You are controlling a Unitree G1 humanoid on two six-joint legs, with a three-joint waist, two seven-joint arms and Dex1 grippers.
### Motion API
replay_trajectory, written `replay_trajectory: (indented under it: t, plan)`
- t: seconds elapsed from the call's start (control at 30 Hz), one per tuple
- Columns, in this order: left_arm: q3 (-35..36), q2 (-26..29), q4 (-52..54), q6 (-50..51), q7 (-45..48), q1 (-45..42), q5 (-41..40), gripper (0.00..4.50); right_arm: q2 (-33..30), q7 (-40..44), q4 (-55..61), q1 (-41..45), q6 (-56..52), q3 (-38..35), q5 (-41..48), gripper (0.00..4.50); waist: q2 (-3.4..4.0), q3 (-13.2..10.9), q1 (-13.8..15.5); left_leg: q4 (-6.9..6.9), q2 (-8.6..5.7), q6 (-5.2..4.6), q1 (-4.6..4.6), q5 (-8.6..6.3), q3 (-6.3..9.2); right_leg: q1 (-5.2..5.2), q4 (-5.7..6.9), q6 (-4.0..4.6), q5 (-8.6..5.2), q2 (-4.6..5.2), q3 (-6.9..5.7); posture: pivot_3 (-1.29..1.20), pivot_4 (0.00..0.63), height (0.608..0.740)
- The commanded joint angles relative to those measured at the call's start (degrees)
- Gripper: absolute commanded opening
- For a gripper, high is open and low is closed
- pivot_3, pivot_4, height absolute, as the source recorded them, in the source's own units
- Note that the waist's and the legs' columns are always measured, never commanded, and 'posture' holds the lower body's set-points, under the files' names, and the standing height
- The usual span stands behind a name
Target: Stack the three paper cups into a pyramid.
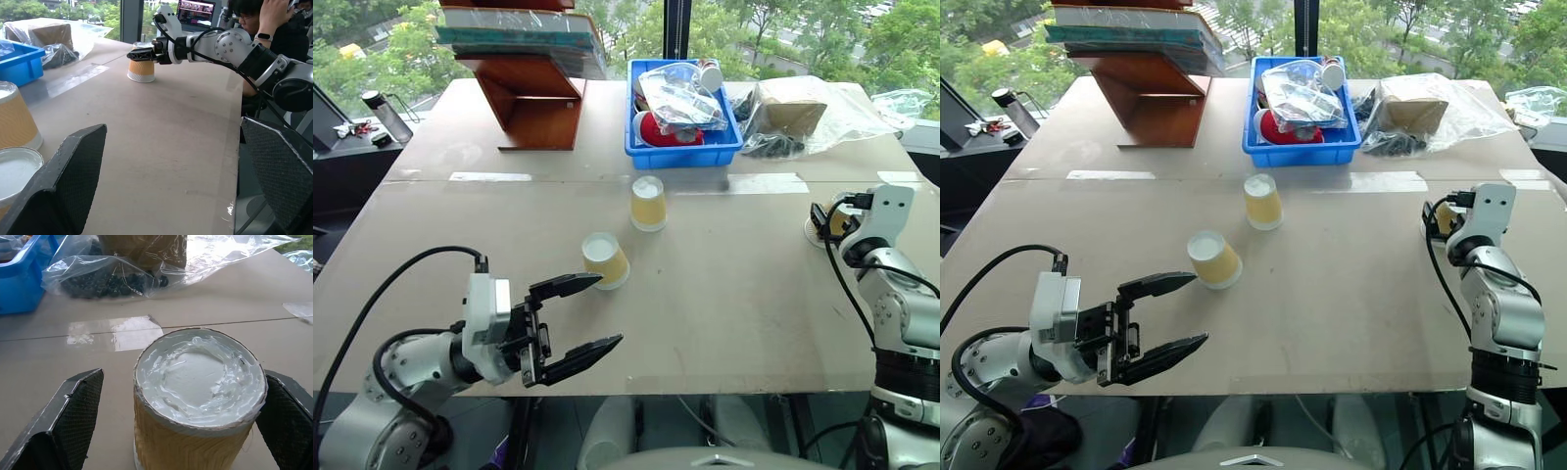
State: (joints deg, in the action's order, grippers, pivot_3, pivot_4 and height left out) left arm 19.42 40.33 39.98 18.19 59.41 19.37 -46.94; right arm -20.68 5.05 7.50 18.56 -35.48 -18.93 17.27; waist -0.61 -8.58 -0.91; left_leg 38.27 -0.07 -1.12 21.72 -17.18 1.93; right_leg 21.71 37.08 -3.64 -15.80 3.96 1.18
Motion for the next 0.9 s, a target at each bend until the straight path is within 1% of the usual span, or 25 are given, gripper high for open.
replay_trajectory:
  t: [0.03,0.1,0.17,0.2,0.23,0.3,0.4,0.47,0.53,0.6,0.67,0.73,0.8,0.83,0.9]
  plan:
    - [1.2,-0.1,2.0,-1.2,-0.4,0.4,-0.6,4.5,-0.3,-0.1,0.7,0.9,2.2,-0.4,-0.6,4.21,0.0,0.0,0.0,0.0,0.0,0.0,0.0,0.0,0.0,0.0,0.0,0.0,0.0,0.0,0.0,0.0,0.15,0.74]
    - [1.3,-0.2,2.0,-1.1,-0.5,0.5,-0.7,4.5,-0.3,-0.1,0.5,1.0,2.4,-0.5,-0.8,3.63,0.0,0.0,0.0,0.0,0.0,0.0,0.0,0.0,-0.01,0.0,0.0,0.0,0.0,0.0,0.01,0.0,0.15,0.74]
    - [1.4,-0.1,2.0,-1.1,-0.6,0.6,-0.8,4.5,-0.5,-0.2,0.5,1.0,2.7,-0.6,-1.1,2.62,0.01,0.0,0.0,0.0,0.0,0.0,0.0,0.0,0.0,0.0,0.0,0.0,0.0,0.0,0.0,0.0,0.15,0.74]
    - [1.4,-0.1,2.0,-1.1,-0.6,0.7,-0.8,4.5,-0.6,-0.1,0.5,1.0,2.7,-0.5,-1.2,2.24,0.01,0.0,0.0,0.0,0.0,0.0,0.0,0.0,0.0,0.0,0.0,0.0,0.0,0.0,0.01,0.0,0.15,0.74]
    - [1.5,0.0,2.0,-1.1,-0.6,0.7,-0.9,4.5,-0.7,0.0,0.6,1.0,2.7,-0.4,-1.4,2.17,0.01,0.0,0.0,0.0,0.0,0.0,0.0,0.0,0.0,0.0,0.0,0.0,0.0,0.0,0.0,0.0,0.15,0.74]
    - [1.5,0.0,2.0,-1.0,-0.6,0.7,-0.9,4.5,-0.9,0.3,0.9,0.8,2.6,-0.2,-1.5,2.17,0.01,0.0,0.0,0.0,0.0,0.01,0.0,0.0,0.0,0.0,0.0,0.0,0.0,0.0,0.0,0.0,0.15,0.74]
    - [1.5,0.0,1.7,-1.0,-0.6,0.8,-0.8,4.5,-2.1,3.1,2.7,0.2,2.4,1.0,-1.1,2.17,0.01,0.0,0.0,0.0,0.0,0.0,0.0,0.0,-0.01,0.0,0.0,0.0,0.0,0.0,0.01,0.0,0.15,0.74]
    - [1.5,0.1,1.6,-0.9,-0.6,1.0,-0.8,4.5,-3.4,8.4,6.0,-0.7,1.3,2.5,2.0,2.17,0.04,0.0,0.0,0.0,0.0,-0.01,0.01,0.0,0.0,0.01,0.0,0.0,0.0,0.0,0.0,0.0,0.15,0.74]
    - [1.6,0.1,1.4,-0.8,-0.5,1.4,-0.8,4.5,-5.2,15.5,11.7,-1.8,-1.9,4.4,8.1,2.17,0.07,0.0,0.0,-0.01,0.02,-0.1,0.01,-0.06,0.01,0.01,-0.02,0.0,0.0,0.0,0.0,0.0,0.15,0.74]
    - [1.5,0.1,1.1,-0.9,-0.3,1.7,-0.5,4.5,-9.1,23.9,18.8,-4.3,-3.4,8.5,12.2,2.17,0.13,-0.1,0.0,-0.02,0.05,-0.12,0.01,-0.07,0.01,0.01,-0.03,0.0,0.0,0.0,0.0,0.0,0.15,0.74]
    - [1.4,0.3,1.1,-1.0,0.0,1.9,-0.3,4.5,-11.4,27.7,23.6,-5.5,-5.5,11.3,15.6,2.17,0.11,-0.1,-0.1,-0.03,0.09,-0.15,0.02,-0.09,0.04,0.0,-0.08,0.0,0.0,-0.01,-0.03,0.0,0.15,0.74]
    - [1.4,0.3,1.1,-0.9,0.0,2.0,-0.2,4.5,-12.6,28.8,25.4,-6.0,-6.1,12.6,16.5,2.17,0.08,-0.1,0.0,-0.03,0.13,-0.17,0.02,-0.1,0.07,-0.01,-0.08,0.0,0.0,-0.04,-0.08,0.0,0.15,0.74]
    - [1.5,0.4,1.4,-0.8,-0.3,2.0,-0.3,4.5,-13.1,28.6,26.2,-5.9,-6.2,15.0,15.2,2.17,0.06,-0.1,0.2,0.0,0.11,-0.17,0.02,-0.1,0.07,-0.03,-0.08,0.0,0.0,-0.03,-0.07,0.0,0.15,0.74]
    - [1.5,0.4,1.6,-0.7,-0.5,2.0,-0.4,4.5,-12.6,27.5,26.2,-5.5,-6.7,15.8,15.0,2.17,0.04,-0.1,0.2,0.02,0.1,-0.17,0.02,-0.1,0.07,-0.03,-0.08,0.0,0.0,-0.02,-0.09,0.0,0.15,0.74]
    - [1.8,0.5,2.3,-0.5,-1.0,2.3,-0.5,4.5,-10.5,22.9,26.0,-4.9,-7.3,17.1,12.5,2.17,0.02,-0.1,0.2,0.03,0.07,-0.16,0.03,-0.09,0.07,-0.03,-0.08,0.0,0.0,0.0,-0.08,0.0,0.15,0.74]
